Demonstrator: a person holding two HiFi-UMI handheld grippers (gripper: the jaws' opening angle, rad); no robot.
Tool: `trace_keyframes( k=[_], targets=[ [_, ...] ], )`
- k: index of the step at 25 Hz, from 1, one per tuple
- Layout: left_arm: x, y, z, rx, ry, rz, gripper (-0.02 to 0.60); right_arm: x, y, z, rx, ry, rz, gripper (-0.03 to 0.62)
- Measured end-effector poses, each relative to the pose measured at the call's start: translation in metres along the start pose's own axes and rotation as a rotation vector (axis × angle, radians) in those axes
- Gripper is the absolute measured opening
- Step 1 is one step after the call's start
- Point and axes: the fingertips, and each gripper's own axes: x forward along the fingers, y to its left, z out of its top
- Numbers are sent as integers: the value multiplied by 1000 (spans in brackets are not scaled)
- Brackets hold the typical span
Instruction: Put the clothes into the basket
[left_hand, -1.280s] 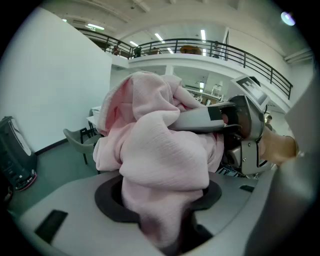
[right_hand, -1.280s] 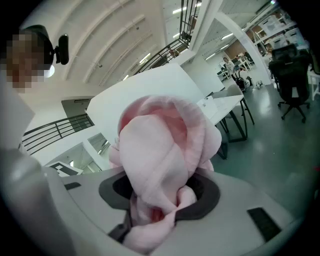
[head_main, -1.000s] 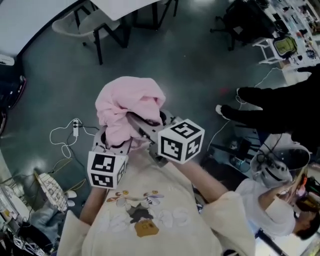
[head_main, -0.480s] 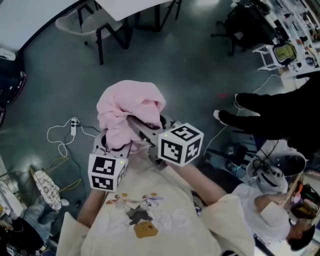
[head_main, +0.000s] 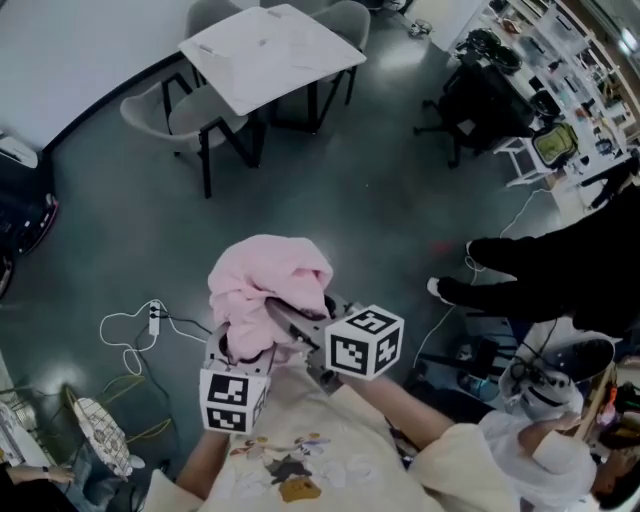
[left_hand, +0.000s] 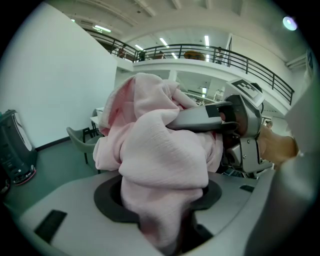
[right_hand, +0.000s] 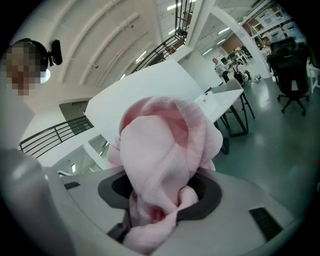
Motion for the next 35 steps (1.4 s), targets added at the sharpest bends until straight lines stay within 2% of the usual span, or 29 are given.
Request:
trace_keyframes(
  k=[8,18,22,28,35],
  targets=[
    [50,34,41,24,30,11,241,36,-40,52,50,-18,23,210],
    [153,70,158,57,-4,24,241,75,-115,186,20,-53,57,210],
    [188,76,193,45,-15,42,241,82,-142,228,0,-50,66,210],
    [227,74,219,24,3,69,241,85,-177,260,16,-29,90,210],
    [245,83,239,5,26,88,241,97,-192,284,32,-22,115,210]
  ],
)
